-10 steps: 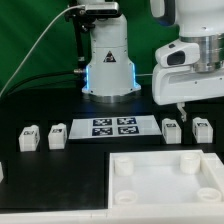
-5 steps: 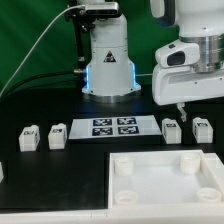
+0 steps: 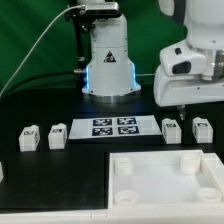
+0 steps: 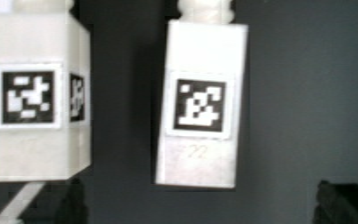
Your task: Assemble one leg
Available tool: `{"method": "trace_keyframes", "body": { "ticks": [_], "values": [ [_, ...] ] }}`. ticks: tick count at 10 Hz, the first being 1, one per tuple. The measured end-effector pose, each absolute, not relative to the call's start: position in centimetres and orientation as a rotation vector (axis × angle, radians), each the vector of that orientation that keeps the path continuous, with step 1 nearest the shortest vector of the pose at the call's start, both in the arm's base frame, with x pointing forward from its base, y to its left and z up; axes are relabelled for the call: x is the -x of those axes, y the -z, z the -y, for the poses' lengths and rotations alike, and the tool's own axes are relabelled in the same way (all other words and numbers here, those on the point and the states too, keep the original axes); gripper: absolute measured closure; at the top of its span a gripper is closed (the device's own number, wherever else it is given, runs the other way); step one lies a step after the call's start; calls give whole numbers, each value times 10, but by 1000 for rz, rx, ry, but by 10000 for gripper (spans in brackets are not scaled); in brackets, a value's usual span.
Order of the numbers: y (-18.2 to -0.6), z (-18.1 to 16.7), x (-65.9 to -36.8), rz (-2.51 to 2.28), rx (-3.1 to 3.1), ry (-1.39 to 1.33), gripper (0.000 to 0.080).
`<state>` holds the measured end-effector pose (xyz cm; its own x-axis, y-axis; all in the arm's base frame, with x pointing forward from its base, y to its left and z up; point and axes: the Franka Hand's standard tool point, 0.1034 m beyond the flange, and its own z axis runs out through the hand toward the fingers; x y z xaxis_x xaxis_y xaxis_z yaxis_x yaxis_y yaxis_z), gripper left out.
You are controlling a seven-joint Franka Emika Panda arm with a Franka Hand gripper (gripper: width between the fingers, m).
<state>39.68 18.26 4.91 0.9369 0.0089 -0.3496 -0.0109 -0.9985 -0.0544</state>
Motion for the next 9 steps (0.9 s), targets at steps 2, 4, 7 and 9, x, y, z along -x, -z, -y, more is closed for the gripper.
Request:
{"method": "trace_keyframes", "body": {
  "ticks": [2, 4, 7, 9],
  "values": [
    [-41, -189, -391, 13, 2979, -884, 151],
    [-36, -188, -389, 19, 2893, -1184, 151],
    [-23, -189, -390, 14, 2879, -1213, 151],
    [-15, -191, -382, 19, 2886, -1202, 151]
  ]
}}
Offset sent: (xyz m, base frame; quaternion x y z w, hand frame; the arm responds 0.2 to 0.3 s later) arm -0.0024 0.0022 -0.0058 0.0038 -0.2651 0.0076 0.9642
